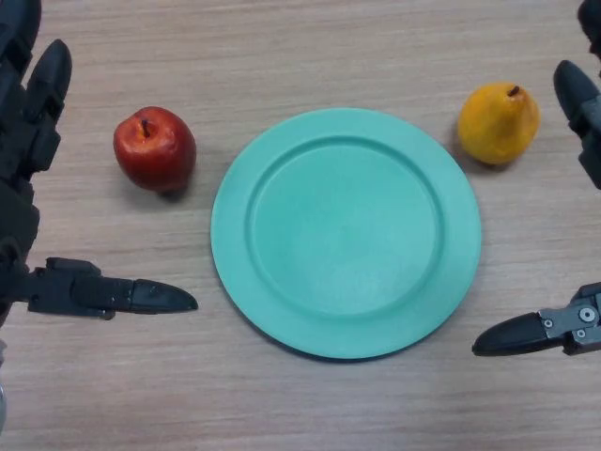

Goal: Pick up the red apple and place it on the plate

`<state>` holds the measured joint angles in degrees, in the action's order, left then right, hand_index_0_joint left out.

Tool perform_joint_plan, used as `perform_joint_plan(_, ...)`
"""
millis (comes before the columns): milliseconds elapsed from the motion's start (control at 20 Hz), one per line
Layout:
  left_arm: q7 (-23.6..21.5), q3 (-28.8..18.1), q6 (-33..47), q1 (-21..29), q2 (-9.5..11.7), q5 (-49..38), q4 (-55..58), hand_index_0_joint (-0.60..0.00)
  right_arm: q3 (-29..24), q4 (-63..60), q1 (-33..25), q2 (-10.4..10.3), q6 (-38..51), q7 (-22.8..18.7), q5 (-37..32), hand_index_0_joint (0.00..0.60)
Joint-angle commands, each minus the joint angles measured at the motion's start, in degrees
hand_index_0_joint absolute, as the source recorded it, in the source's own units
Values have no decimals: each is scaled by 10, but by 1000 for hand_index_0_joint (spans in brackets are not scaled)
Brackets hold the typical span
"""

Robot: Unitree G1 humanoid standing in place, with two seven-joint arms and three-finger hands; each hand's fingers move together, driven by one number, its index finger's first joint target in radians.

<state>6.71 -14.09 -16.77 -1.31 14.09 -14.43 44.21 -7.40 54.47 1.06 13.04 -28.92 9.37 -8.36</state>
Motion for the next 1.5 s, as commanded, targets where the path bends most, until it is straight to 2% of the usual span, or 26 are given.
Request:
perform_joint_plan(50, -13, -29, 62, 4, 10, 4, 26, 0, -28, 34, -7, 13, 59, -5, -10, 0)
perform_joint_plan(550, -31, -25, 61, 30, 21, 11, -2, 0, -32, 35, 5, 10, 67, 11, -2, 0)
perform_joint_plan(750, -67, -27, 43, 103, 57, 20, -75, 0, -31, 41, 12, 8, 70, 11, 2, 0)
perform_joint_plan(1050, -81, -2, 112, 210, 97, 27, -278, 0, -47, 46, 36, 1, 94, 25, 3, 0)
perform_joint_plan(1200, -75, 30, 140, 240, 95, 56, -349, 0, -53, 46, 42, -2, 100, 27, 7, 0)
perform_joint_plan(1500, -99, 68, 183, 294, 70, 132, -488, 0, -71, 43, 61, -10, 120, 35, 5, 0)
